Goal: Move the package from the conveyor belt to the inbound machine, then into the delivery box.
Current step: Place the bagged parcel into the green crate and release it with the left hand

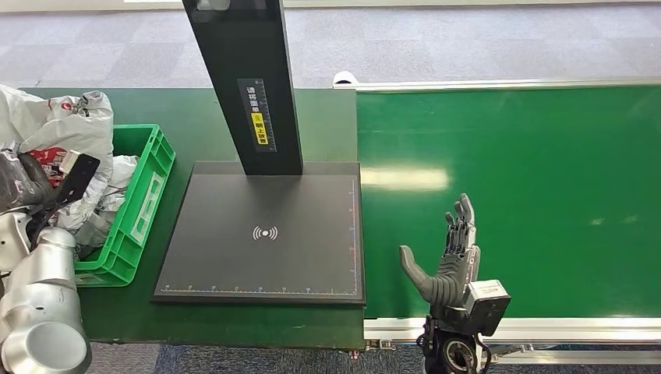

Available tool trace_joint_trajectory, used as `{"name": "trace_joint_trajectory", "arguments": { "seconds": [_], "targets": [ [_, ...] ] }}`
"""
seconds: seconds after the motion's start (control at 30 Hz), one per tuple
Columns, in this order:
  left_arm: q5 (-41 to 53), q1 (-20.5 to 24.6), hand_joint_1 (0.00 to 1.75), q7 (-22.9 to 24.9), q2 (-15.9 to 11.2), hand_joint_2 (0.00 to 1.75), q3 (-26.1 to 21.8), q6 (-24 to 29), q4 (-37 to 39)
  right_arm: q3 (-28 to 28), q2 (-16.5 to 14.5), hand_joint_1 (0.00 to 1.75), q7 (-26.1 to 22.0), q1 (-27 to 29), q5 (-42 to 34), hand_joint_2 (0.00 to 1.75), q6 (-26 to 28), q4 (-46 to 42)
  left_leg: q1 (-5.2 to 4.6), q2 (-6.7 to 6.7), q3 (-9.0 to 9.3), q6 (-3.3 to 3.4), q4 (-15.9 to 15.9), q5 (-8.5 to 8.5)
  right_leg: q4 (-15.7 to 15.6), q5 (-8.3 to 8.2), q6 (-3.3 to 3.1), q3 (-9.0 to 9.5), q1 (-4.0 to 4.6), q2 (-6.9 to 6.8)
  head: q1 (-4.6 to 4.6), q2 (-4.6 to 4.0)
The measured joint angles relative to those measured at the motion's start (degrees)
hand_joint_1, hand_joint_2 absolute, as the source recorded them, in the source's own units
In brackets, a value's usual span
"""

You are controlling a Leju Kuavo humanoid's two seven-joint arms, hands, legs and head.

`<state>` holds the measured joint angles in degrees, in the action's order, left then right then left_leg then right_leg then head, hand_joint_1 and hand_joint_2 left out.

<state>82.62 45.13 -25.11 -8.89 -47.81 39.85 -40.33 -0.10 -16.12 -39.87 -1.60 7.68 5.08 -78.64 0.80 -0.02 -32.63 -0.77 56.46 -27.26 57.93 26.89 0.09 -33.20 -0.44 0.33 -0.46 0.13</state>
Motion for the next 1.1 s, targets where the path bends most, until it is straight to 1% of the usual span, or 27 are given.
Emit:
{"name": "trace_joint_trajectory", "arguments": {
  "seconds": [0.03,0.1,0.23,0.27,0.33,0.47,0.53,0.57,0.63,0.7,0.8,0.87,0.97,1.03,1.1],
  "targets": [
    [-0.38,0.43,0.02,-0.21,-0.21,1.75,-0.25,0.0,0.81,-0.07,-0.01,0.0,0.0,0.0,0.01,1.75,-0.03,0.0,0.0,0.0,0.0,0.0,0.0,0.0,0.0,0.0,0.0,0.0,0.0,0.0,0.01,0.0],
    [-2.54,1.25,0.0,-2.05,-0.6,1.75,-0.85,-0.02,2.52,-0.2,-0.01,0.0,0.0,-0.01,0.03,1.75,-0.04,0.0,0.0,0.0,0.0,0.0,0.0,0.0,0.0,0.0,0.0,0.0,0.0,0.0,0.01,-0.01],
    [-13.7,3.16,0.0,-11.69,-1.48,1.75,-2.58,-2.04,7.05,-0.45,-0.14,0.0,0.0,-0.02,0.04,1.75,-0.01,0.17,0.0,0.0,-0.01,0.0,0.0,0.0,0.0,0.0,0.0,0.01,0.0,0.0,0.01,0.01],
    [-16.2,3.47,0.0,-13.24,-1.59,1.75,-2.89,-3.09,7.71,-0.48,-0.21,0.0,0.0,-0.03,0.05,1.75,0.03,0.24,0.0,0.0,-0.01,0.0,0.0,0.0,0.0,0.0,0.0,0.01,0.0,0.0,0.01,0.01],
    [-19.38,3.87,0.0,-14.5,-1.66,1.75,-3.2,-4.79,8.41,-0.49,-0.31,0.0,0.0,-0.03,0.06,1.75,0.11,0.35,0.0,0.0,0.0,0.0,0.0,0.0,0.0,0.0,0.0,0.01,0.0,0.0,0.01,0.01],
    [-22.54,4.08,0.0,-14.89,-1.62,1.75,-3.32,-6.85,8.91,-0.51,-0.33,0.0,0.0,-0.03,0.06,1.75,0.19,0.53,0.0,0.0,0.0,0.0,0.0,0.0,0.0,0.0,0.0,0.01,0.0,0.0,0.01,-0.01],
    [-29.85,3.31,0.0,-14.91,-1.23,1.75,-1.78,-9.99,7.23,-0.51,-0.38,0.0,0.0,-0.04,0.07,1.75,0.61,0.62,0.0,0.02,0.0,0.0,0.0,0.0,0.0,0.0,0.0,0.0,0.0,0.01,0.01,-0.01],
    [-35.1,2.51,0.0,-14.91,-0.88,1.75,-0.2,-11.5,5.56,-0.51,-0.42,0.0,0.0,-0.05,0.08,1.75,0.93,0.66,0.0,0.02,0.0,0.0,0.0,0.0,0.0,0.0,0.0,0.0,0.0,0.02,-0.01,-0.01],
    [-44.19,0.53,0.0,-14.91,0.03,1.75,3.95,-12.75,1.49,-0.5,-0.53,0.0,0.0,-0.07,0.07,1.75,1.64,0.74,0.0,-0.01,-0.01,0.0,0.0,0.0,0.0,0.0,0.0,0.0,0.0,-0.01,0.01,0.0],
    [-49.42,-1.85,0.0,-14.95,1.15,1.75,8.79,-12.58,-3.43,-0.47,-0.64,0.0,0.0,-0.1,0.0,1.75,2.32,0.79,-0.01,-0.07,-0.02,0.0,0.0,0.0,0.0,0.01,0.01,0.01,-0.01,-0.05,0.02,0.0],
    [-54.62,-6.19,0.0,-15.05,2.86,1.75,16.82,-10.7,-12.05,-0.46,-0.78,0.0,0.0,-0.1,-0.29,1.75,3.3,0.81,-0.02,-0.09,-0.03,0.0,0.0,-0.01,-0.01,0.01,0.02,0.02,-0.03,-0.06,0.01,-0.01],
    [-56.04,-9.75,0.0,-15.09,4.16,1.75,22.99,-8.22,-19.06,-0.47,-0.81,0.0,0.0,-0.04,-0.41,1.75,3.91,0.81,-0.05,-0.1,-0.03,0.01,0.01,-0.02,-0.03,0.01,0.02,0.01,-0.06,-0.06,0.01,0.01],
    [-54.99,-15.42,0.0,-15.16,6.36,1.75,32.23,-4.23,-29.58,-0.47,-0.87,0.0,0.0,0.06,-0.4,1.75,4.55,0.81,-0.08,-0.14,-0.04,0.02,0.01,-0.04,-0.04,0.02,0.03,0.02,-0.1,-0.06,0.02,-0.01],
    [-54.43,-18.09,0.0,-15.17,7.52,1.75,36.69,-3.14,-34.56,-0.47,-0.88,0.0,0.0,0.17,-0.4,1.75,4.8,0.81,-0.08,-0.09,-0.04,0.02,0.01,-0.05,-0.04,0.02,0.04,0.02,-0.1,-0.05,0.01,-0.01],
    [-54.28,-20.07,0.0,-15.17,8.16,1.75,39.72,-2.31,-38.48,-0.47,-0.88,0.0,0.0,0.31,-0.39,1.75,5.07,0.81,-0.08,-0.02,-0.03,0.02,0.01,-0.06,-0.04,0.02,0.03,0.0,-0.09,-0.02,0.0,-0.01]
  ]
}}
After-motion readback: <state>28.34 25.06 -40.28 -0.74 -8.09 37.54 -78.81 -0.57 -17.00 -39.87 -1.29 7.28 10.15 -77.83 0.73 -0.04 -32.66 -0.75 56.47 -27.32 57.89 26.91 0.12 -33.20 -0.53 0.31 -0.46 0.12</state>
